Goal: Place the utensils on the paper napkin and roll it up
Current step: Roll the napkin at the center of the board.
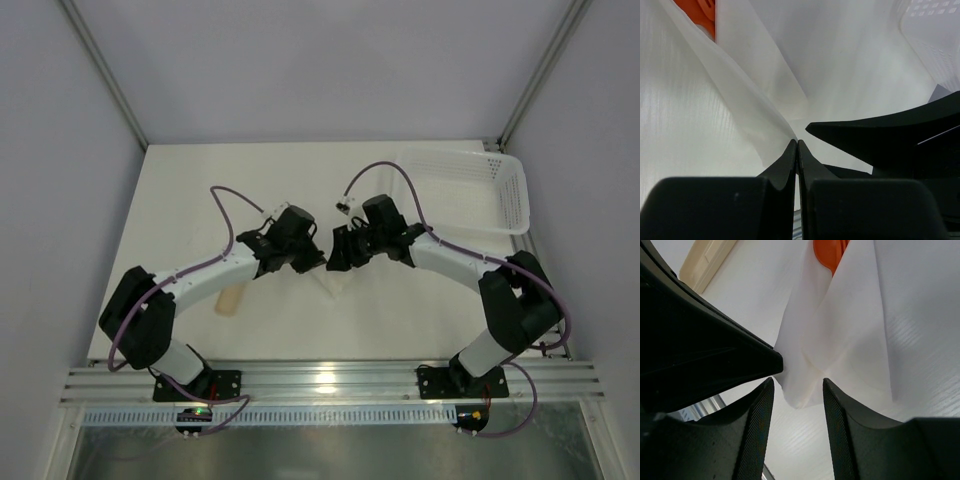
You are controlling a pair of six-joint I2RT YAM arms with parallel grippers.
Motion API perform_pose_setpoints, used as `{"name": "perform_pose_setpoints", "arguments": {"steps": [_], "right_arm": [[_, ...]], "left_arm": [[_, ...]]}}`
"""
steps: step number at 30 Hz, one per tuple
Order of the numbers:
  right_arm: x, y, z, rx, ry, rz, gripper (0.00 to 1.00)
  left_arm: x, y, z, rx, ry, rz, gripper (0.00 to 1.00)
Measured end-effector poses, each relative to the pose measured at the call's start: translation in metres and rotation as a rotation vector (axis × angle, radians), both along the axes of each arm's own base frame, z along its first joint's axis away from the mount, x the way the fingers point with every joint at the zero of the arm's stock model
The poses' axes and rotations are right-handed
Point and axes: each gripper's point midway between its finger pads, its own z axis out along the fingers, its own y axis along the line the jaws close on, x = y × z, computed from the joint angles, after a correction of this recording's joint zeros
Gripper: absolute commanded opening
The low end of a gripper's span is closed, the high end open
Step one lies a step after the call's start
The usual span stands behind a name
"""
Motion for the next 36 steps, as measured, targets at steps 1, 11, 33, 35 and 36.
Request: {"name": "perform_pose_setpoints", "arguments": {"steps": [1, 11, 33, 35, 36], "right_arm": [[0.000, 0.001, -0.001, 0.000, 0.003, 0.002, 0.47], [-0.003, 0.012, -0.004, 0.023, 0.024, 0.020, 0.39], [-0.001, 0.026, -0.011, 0.074, 0.085, -0.020, 0.04], [0.000, 0.027, -0.011, 0.081, 0.084, -0.023, 0.04], [0.001, 0.027, -0.012, 0.081, 0.086, -0.024, 0.04]], "left_arm": [[0.000, 0.000, 0.000, 0.000, 0.000, 0.000, 0.00], [0.001, 0.001, 0.000, -0.003, 0.003, 0.011, 0.00], [-0.009, 0.019, 0.002, 0.015, -0.018, 0.035, 0.37], [-0.011, 0.023, 0.008, 0.017, -0.037, 0.035, 0.38], [-0.012, 0.025, 0.013, 0.017, -0.051, 0.034, 0.38]]}}
